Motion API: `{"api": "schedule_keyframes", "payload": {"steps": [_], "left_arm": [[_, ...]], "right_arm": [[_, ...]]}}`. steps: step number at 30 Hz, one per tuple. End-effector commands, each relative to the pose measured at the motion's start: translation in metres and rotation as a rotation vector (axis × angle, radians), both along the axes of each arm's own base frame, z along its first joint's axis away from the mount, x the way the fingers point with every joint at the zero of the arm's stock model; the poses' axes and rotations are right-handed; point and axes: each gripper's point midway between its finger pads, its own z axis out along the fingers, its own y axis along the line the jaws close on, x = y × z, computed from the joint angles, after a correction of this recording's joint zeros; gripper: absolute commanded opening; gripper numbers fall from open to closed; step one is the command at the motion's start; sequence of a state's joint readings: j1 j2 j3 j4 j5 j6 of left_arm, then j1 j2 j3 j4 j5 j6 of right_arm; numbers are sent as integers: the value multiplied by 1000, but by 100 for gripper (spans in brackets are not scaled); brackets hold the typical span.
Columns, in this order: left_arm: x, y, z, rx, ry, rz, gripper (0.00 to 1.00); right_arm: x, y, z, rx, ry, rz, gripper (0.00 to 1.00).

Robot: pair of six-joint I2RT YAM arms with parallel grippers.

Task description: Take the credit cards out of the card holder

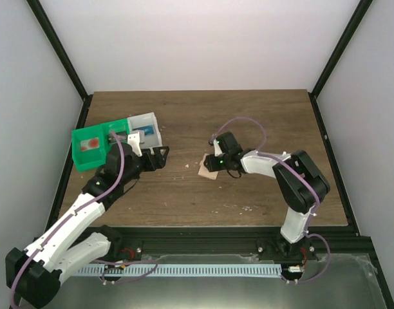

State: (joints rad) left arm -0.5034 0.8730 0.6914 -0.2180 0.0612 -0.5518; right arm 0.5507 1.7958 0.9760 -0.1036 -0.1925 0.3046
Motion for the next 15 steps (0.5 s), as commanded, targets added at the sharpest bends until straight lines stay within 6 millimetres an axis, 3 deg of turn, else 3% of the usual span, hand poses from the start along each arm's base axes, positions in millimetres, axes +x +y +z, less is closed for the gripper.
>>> {"api": "schedule_keyframes", "payload": {"steps": [1, 4, 8, 15], "left_arm": [[2, -6, -5, -9, 26, -19, 90], [0, -12, -5, -13, 25, -62, 90], [-1, -21, -3, -32, 25, -107, 90], [2, -25, -1, -45, 32, -113, 89]], "right_arm": [[-90, 9, -41, -73, 224, 169, 45], [-106, 12, -36, -40, 235, 198, 45], [-106, 13, -20, -7, 198, 207, 45], [-104, 25, 32, 128, 161, 165, 43]]}}
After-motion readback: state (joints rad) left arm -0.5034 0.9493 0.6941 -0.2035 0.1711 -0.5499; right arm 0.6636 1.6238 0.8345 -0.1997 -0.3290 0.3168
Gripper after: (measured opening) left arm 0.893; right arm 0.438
